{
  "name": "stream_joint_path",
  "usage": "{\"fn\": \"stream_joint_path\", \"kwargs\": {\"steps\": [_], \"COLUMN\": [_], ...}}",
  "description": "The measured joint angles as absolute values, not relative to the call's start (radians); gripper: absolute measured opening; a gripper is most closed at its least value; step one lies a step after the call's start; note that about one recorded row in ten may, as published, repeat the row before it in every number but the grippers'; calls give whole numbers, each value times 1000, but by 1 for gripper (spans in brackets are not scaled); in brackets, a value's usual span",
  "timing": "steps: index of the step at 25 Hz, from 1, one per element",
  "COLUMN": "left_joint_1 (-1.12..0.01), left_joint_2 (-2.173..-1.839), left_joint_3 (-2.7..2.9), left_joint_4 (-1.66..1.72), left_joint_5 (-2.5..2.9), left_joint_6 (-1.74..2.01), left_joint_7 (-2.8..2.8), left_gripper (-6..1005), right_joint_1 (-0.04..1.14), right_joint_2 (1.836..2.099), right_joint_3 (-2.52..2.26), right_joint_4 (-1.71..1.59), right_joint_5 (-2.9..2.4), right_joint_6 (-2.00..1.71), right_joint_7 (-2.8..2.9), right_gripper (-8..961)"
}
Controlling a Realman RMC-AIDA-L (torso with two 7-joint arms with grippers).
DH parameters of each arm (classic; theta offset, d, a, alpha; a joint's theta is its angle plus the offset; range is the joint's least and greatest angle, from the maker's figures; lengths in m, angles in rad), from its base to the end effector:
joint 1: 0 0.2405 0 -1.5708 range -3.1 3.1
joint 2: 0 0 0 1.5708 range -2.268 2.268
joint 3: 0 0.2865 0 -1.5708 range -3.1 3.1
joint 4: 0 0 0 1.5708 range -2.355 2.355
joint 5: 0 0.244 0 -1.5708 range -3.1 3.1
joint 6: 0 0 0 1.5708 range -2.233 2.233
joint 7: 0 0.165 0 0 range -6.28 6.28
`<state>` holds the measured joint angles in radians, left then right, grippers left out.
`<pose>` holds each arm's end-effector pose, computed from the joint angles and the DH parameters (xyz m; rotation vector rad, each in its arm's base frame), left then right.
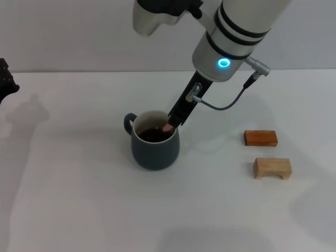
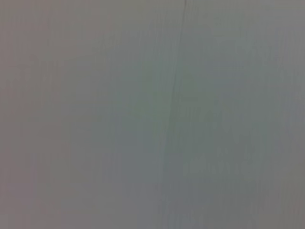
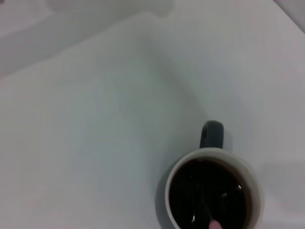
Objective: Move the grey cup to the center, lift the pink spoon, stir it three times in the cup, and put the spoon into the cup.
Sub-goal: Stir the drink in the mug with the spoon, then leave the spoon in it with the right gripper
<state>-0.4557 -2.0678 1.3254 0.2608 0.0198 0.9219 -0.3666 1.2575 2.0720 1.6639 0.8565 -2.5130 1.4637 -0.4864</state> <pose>-0.3905 0.4250 0.0055 -1.4534 -0.6982 -0.7130 0.0247 0.4632 -0.1029 -2.7508 0.5791 -0.6286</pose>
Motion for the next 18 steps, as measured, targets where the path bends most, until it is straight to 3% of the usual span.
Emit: {"fn": "stream_joint_path", "kwargs": {"steps": [18], "left_joint_1": [-452], "left_joint_2": [-2066], "left_joint_3": [1325], "left_joint_4": [261], "left_joint_5": [20], "left_joint_6": [924], "left_joint_7": [-367], "left_gripper": [1], "right_joint_1": [1254], "right_joint_2": [2072], "right_joint_3": [1631], "right_joint_4": [860], "right_joint_5": [-2536], "right_joint_6": [1420], "right_joint_7": [-473], "right_gripper": [117]}}
